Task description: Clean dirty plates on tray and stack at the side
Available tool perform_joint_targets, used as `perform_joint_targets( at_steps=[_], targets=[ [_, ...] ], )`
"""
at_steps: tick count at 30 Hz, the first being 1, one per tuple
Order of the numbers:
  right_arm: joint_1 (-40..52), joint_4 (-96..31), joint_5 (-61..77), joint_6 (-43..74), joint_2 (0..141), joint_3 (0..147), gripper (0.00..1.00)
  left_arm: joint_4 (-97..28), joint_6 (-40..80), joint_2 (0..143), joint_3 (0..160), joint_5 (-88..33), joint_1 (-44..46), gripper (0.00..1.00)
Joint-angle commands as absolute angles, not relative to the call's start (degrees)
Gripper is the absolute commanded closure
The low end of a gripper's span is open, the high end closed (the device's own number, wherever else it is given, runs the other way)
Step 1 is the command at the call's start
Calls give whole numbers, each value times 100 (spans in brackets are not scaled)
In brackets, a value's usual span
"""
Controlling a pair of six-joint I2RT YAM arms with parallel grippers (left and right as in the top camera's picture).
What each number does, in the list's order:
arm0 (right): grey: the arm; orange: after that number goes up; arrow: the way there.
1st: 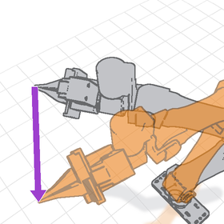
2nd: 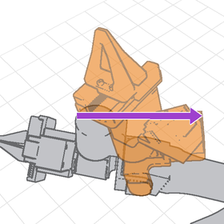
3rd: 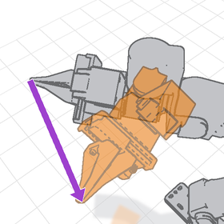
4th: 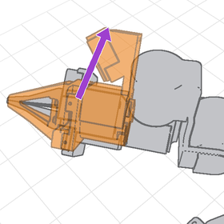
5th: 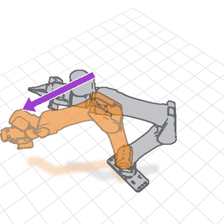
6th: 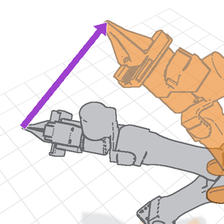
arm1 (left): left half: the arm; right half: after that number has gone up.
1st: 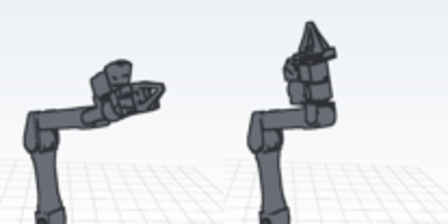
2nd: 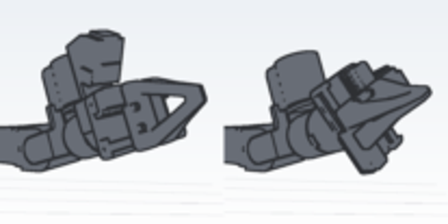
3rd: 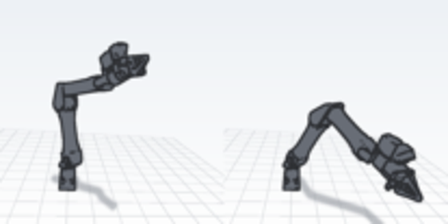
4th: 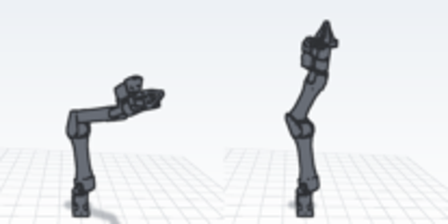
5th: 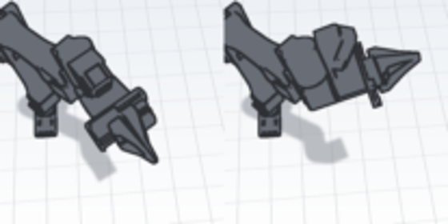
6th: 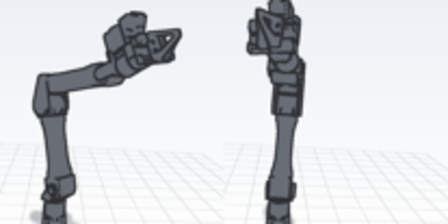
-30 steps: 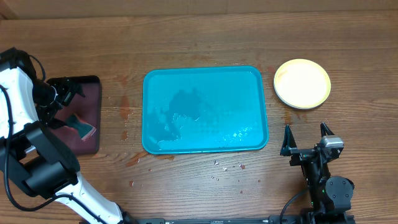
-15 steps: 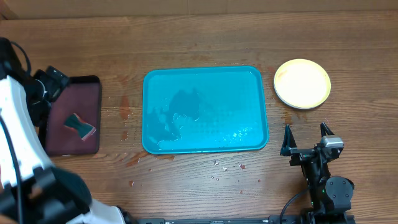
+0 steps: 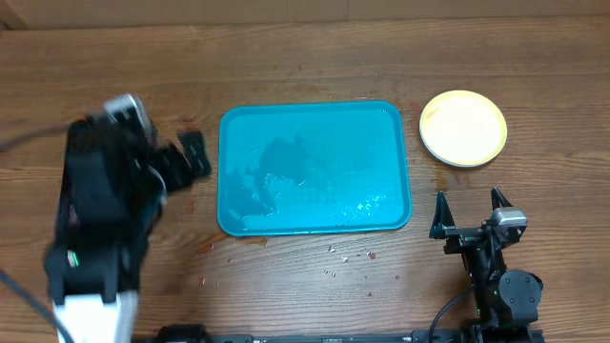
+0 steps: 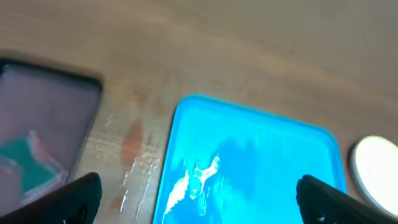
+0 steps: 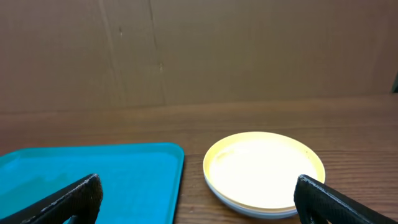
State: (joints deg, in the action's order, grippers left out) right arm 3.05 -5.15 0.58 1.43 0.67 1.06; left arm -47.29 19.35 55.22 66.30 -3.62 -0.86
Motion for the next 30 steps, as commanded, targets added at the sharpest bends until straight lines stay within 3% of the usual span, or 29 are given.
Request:
perform_joint_targets(
  at_steps=[1,11,18,30],
  targets=[
    [292,-484,8,104,16,45,0,-4392,1712,4230,5457,-294,56,0],
    [292,-484,8,104,16,45,0,-4001,1444,2241,3804,-427,62,0],
    [292,-484,5,104,16,45,0,-2187,644,996,2038,-847,62,0],
    [292,-484,8,102,16,45,0,-73,620,19,370,-373,56,0]
  ],
)
